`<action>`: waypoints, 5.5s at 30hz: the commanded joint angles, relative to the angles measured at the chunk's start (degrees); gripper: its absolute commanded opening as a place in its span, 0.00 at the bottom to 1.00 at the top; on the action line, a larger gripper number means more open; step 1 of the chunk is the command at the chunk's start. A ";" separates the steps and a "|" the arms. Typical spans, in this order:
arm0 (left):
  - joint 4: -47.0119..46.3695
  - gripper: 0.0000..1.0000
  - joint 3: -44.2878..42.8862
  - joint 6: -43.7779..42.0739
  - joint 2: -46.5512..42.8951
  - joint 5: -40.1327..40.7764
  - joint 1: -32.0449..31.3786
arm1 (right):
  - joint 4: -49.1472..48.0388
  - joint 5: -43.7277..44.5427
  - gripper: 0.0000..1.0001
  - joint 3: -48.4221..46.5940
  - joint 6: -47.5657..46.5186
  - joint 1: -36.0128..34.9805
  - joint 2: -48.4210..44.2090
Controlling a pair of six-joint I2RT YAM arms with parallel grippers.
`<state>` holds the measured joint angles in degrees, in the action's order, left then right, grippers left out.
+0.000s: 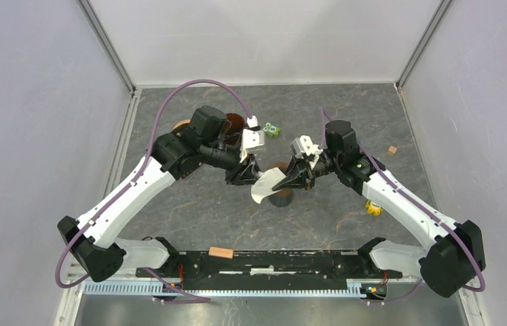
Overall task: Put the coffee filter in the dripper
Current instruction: Place the coffee filter in the coffee dripper.
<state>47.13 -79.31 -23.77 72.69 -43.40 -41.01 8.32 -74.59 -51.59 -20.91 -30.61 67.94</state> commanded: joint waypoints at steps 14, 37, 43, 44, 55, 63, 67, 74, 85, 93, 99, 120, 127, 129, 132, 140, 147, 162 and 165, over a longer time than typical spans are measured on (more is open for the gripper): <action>-9.66 0.04 1.87 8.67 -0.09 -7.31 -0.38 | -4.17 2.64 0.04 -0.56 3.68 0.20 0.43; -13.16 0.02 -21.13 48.30 11.41 53.30 -0.25 | 5.07 52.32 0.86 -29.86 16.36 -1.01 7.37; -12.33 0.02 -21.96 59.55 13.28 54.76 -0.47 | 5.37 55.94 0.86 -30.31 15.90 -3.43 8.22; -12.33 0.02 -21.61 60.65 13.23 54.54 -0.60 | 5.17 56.13 0.85 -29.99 15.90 -3.53 8.24; -13.03 0.02 -20.01 64.37 13.15 52.88 -1.35 | 3.98 56.92 0.80 -28.46 15.98 -3.58 8.69; -13.90 0.02 -18.63 64.73 13.03 52.06 -1.52 | 4.10 57.12 0.74 -29.09 15.83 -3.56 10.09; -14.24 0.02 -18.23 64.40 12.63 52.12 -1.53 | 4.59 59.19 0.71 -29.35 14.94 -3.62 9.68; -15.09 0.02 -17.47 63.26 12.26 51.53 -1.61 | 5.14 62.10 0.67 -29.02 13.62 -3.58 8.58; -16.89 0.02 -16.25 60.47 12.11 51.66 -1.96 | 5.91 67.20 0.61 -27.92 13.35 -3.58 7.23; -18.40 0.02 -16.14 58.29 12.21 49.73 -2.71 | 5.87 67.94 0.60 -26.81 13.17 -3.58 7.10; -19.76 0.02 -16.24 55.26 12.38 49.31 -3.59 | 5.37 66.38 0.57 -26.13 14.17 -3.58 7.47; -19.41 0.12 -19.04 47.74 18.13 59.88 -6.79 | 5.76 80.43 0.00 -26.81 18.73 -6.30 8.68; -18.13 0.30 -21.49 48.42 20.50 61.38 -6.97 | 5.49 81.43 0.00 -25.80 20.84 -6.41 8.16; -19.13 0.34 -20.77 48.90 20.08 60.54 -6.97 | 5.45 81.90 0.00 -25.52 20.82 -6.40 7.89; -23.09 0.43 -17.56 49.49 18.13 58.76 -6.97 | 5.34 82.60 0.00 -25.38 20.82 -6.35 7.68; -25.09 0.55 -15.16 49.10 15.93 56.18 -6.80 | 5.19 83.23 0.00 -24.98 23.72 -5.42 7.12; -25.81 0.51 -13.99 48.32 16.68 58.78 -6.80 | 4.96 80.07 0.00 -23.96 26.77 -4.04 6.47; -24.42 0.49 -16.61 48.09 20.76 61.83 -7.96 | 4.73 80.40 0.00 -22.73 32.41 -3.37 6.23; -24.37 0.50 -16.92 47.29 21.41 63.24 -8.88 | 4.64 80.66 0.00 -22.51 33.28 -3.37 6.04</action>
<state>24.14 -93.41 26.20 93.45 16.58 -48.40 15.14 5.28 -74.22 9.93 -34.33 76.05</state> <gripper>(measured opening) 0.494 0.006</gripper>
